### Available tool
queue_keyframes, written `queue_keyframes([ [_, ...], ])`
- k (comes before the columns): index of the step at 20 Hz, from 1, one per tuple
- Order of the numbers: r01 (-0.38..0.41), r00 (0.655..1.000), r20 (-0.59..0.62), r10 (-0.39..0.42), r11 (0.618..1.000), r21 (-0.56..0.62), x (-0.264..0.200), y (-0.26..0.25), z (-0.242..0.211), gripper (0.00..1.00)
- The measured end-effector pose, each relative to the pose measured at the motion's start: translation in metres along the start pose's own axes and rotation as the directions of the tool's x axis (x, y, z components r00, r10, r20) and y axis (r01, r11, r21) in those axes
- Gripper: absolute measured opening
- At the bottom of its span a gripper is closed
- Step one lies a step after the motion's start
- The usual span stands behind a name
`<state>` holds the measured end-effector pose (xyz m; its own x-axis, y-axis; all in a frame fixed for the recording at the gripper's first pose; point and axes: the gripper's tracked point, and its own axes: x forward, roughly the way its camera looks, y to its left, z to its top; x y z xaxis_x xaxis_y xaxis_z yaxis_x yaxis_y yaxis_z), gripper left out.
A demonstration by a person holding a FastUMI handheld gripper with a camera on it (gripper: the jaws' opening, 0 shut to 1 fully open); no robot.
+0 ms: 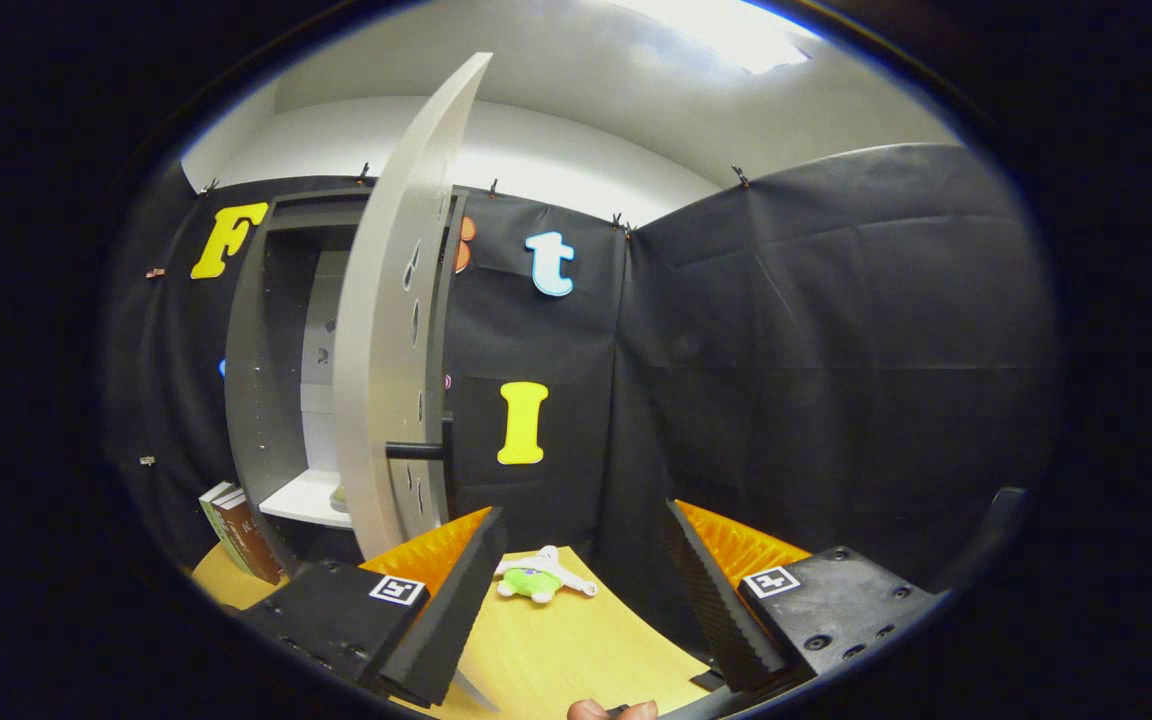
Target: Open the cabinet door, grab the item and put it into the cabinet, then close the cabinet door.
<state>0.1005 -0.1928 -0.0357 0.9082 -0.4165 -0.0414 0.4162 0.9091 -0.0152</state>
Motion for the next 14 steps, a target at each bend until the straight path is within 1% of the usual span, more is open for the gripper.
queue_keyframes([
  [3,-0.016,1.000,-0.022,0.017,0.999,0.042,0.009,0.004,-0.008,0.99],
  [5,-0.023,0.999,-0.025,0.024,0.998,0.063,0.008,0.007,-0.010,0.97],
  [10,-0.031,0.998,-0.043,0.035,0.996,0.084,0.002,0.022,-0.013,0.97],
  [14,-0.056,0.997,-0.054,0.062,0.993,0.107,-0.009,0.044,-0.013,0.97],
])
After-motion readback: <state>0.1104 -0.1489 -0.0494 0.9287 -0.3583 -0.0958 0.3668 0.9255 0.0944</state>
